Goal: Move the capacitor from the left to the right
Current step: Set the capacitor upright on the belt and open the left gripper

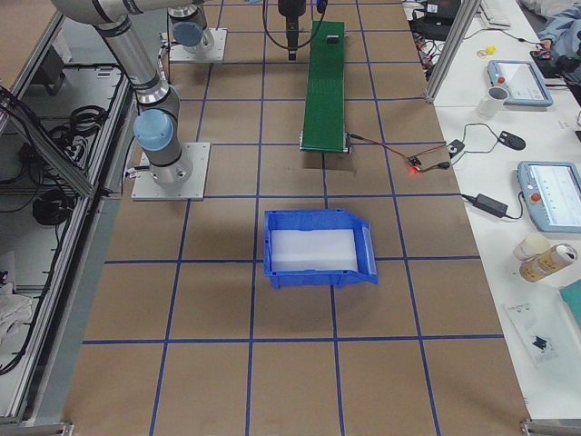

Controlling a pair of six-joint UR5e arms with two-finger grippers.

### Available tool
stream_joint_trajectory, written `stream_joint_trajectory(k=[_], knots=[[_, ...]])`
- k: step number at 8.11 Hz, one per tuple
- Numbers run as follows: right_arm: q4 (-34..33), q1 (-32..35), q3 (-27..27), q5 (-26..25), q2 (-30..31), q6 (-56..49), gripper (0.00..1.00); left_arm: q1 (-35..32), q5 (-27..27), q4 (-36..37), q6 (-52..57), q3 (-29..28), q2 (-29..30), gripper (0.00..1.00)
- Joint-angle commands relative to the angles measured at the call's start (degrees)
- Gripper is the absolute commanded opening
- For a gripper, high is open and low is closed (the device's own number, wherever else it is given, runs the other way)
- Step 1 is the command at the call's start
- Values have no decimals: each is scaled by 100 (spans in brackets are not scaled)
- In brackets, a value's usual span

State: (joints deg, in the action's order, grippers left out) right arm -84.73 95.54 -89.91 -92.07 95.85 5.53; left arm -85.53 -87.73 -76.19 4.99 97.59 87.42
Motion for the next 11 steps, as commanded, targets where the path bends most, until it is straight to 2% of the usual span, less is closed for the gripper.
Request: stream_joint_trajectory(k=[1, 5, 7, 9, 11], knots=[[0, 0, 0, -13, 4, 0, 100, -16, 186, -63, 2, -3, -14, 100], [-35, -9, 0, -30, -31, 9, 100, -16, 186, -63, 2, 23, 3, 100], [-307, 26, -26, -5, -135, 97, 100, -16, 186, -72, 2, 32, 3, 100], [-569, 26, -228, -100, -504, 71, 100, -8, 186, -72, 10, 23, 30, 100], [-1027, 9, -290, -48, -1178, 88, 100, -8, 186, -45, 2, 32, 47, 100]])
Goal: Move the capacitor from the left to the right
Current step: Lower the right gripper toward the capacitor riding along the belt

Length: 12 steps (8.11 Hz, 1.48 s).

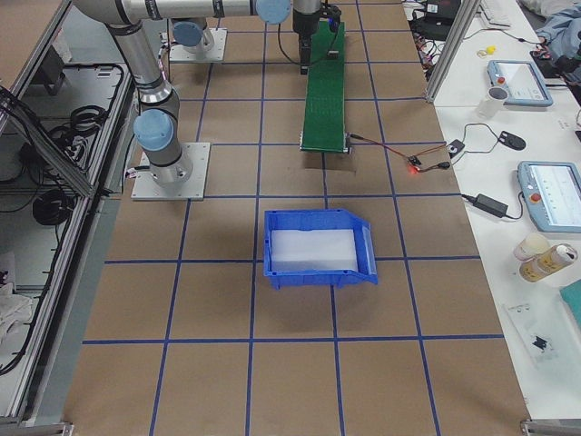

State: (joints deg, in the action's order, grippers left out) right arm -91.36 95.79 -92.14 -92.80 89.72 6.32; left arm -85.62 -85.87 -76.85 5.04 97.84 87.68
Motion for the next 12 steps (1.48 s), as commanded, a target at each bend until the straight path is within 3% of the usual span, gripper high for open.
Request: stream_joint_trajectory(k=[1, 4, 7, 12], knots=[[-600, -42, -67, -18, -943, 27, 100, 1, 0, 21, -3, -1, 39, 100], [-1252, -69, -76, 78, -1535, 19, 100, 1, 70, 12, -3, -1, 56, 100], [-1953, -681, -680, 1173, -1589, -662, 100, -8, 61, 3, -3, 7, 56, 100], [-2912, -720, -1094, 1194, -1650, -948, 100, 1, 53, 3, -3, 25, 56, 100]])
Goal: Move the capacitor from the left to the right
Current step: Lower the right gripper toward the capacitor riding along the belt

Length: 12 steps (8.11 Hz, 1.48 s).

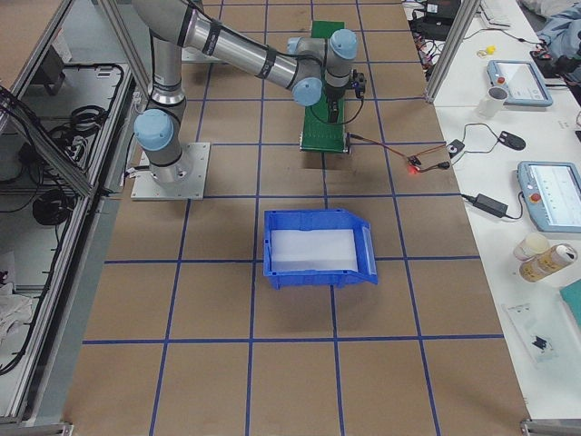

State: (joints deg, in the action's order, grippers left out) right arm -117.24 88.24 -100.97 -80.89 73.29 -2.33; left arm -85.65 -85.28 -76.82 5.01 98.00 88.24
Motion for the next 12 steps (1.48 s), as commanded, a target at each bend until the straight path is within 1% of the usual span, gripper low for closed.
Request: stream_joint_trajectory(k=[1, 8, 9, 10, 11, 12], knots=[[-395, 140, -273, 11, -8, -345, 100, 5, -6, 0, 0, 9, -9, 100], [-378, 150, -292, 82, 1, -304, 99, -13, 11, -9, 9, 8, 0, 100], [-387, 150, -300, 151, 1, -121, 99, -4, 11, 0, 9, 9, -9, 100], [-422, 150, -300, 422, -8, 81, 99, -13, 11, -9, 26, 9, 0, 100], [-448, 159, -300, 468, 1, 144, 96, -4, 11, -9, 35, 9, 0, 100], [-448, 167, -300, 460, -8, 267, 95, -4, 2, -9, 44, 9, 0, 100]])
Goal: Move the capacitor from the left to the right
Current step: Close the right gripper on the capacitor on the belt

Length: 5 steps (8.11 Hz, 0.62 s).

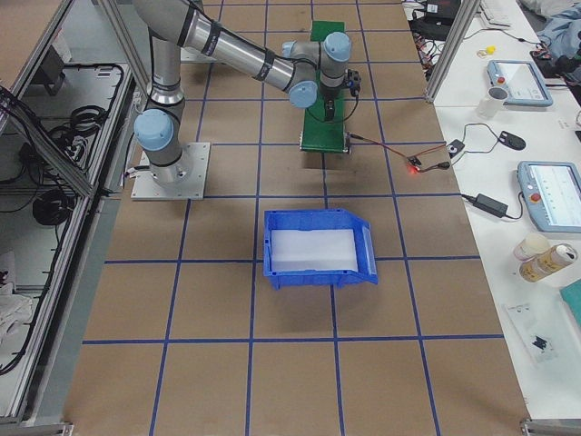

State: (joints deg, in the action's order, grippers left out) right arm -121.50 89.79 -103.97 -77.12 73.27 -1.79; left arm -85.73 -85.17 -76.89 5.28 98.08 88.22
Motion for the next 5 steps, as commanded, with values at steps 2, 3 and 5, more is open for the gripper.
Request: stream_joint_trajectory(k=[2, 3, 5], knots=[[-57, 126, -1, 48, -6, 626, 96, -5, -9, -2, 26, 1, -7, 100], [-205, 248, -1, -4, -32, 645, 95, 3, 0, -2, 26, 1, 2, 100], [-496, 425, -1, -74, -207, 768, 93, 3, -9, -2, 52, 9, 2, 100]])
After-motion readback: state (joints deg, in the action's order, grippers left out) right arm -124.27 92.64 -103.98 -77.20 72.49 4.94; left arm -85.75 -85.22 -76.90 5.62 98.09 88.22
